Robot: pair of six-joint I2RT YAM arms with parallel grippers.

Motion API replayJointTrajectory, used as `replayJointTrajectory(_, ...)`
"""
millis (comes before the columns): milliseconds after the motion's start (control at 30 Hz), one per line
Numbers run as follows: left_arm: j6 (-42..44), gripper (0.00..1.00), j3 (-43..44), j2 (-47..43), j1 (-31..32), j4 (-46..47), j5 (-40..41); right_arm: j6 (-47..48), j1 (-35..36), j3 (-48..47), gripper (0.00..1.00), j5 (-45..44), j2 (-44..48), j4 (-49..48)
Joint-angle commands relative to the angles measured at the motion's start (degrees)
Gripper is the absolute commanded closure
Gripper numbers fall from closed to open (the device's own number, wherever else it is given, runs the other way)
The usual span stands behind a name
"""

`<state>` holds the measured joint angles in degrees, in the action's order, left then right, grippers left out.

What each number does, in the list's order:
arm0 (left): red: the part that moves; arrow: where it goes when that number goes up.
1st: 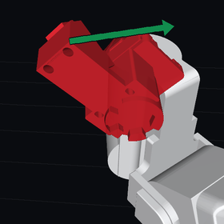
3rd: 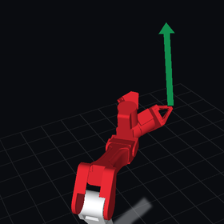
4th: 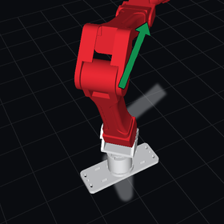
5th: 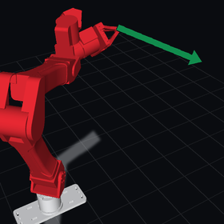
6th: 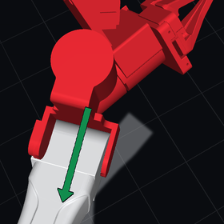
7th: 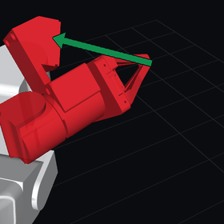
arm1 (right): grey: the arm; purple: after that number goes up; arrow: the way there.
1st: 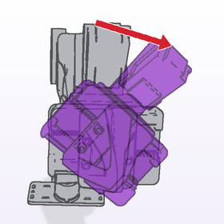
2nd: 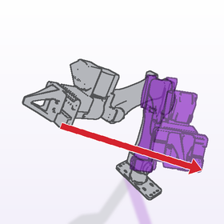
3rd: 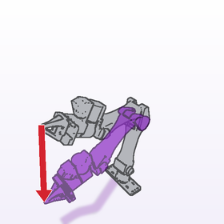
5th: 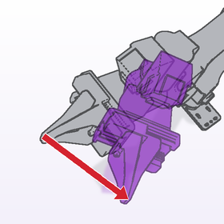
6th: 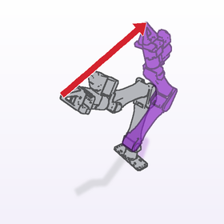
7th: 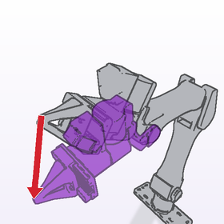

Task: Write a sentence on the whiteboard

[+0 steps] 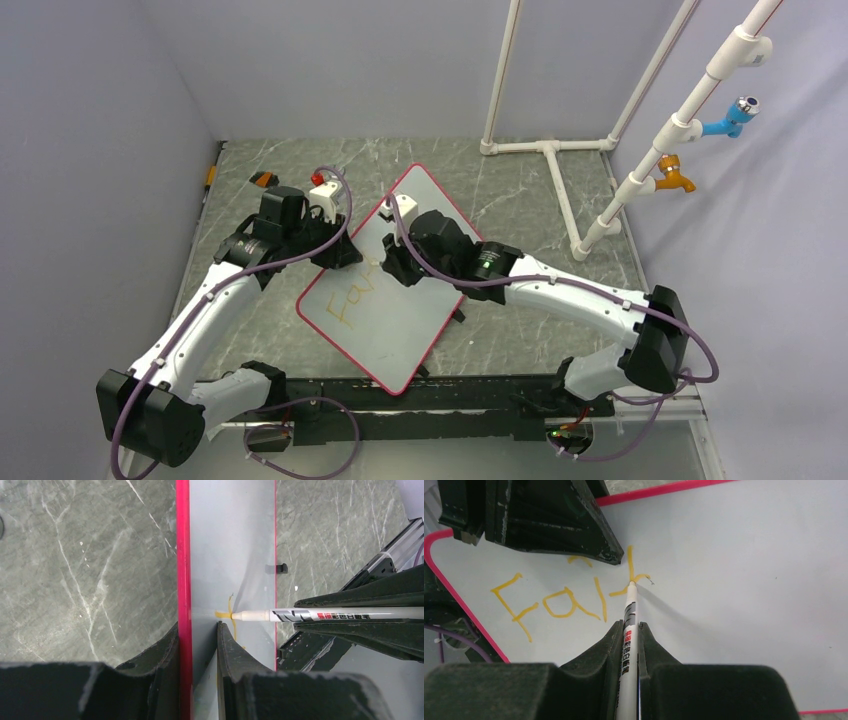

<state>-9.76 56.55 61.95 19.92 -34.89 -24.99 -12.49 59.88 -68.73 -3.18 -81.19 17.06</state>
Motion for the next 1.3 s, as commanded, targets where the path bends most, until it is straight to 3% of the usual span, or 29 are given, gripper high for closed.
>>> replayJointTrajectory(0,6.5,1.0,0.0,-0.5,0.0,2.0,7.2,-1.1,0.1,1.9,1.0,0.7,1.6,0.2)
replayJointTrajectory(1267,6.5,1.0,0.0,-0.6,0.0,2.0,7.3,-0.1,0.2,3.4,1.0,-4.9,3.1,3.5)
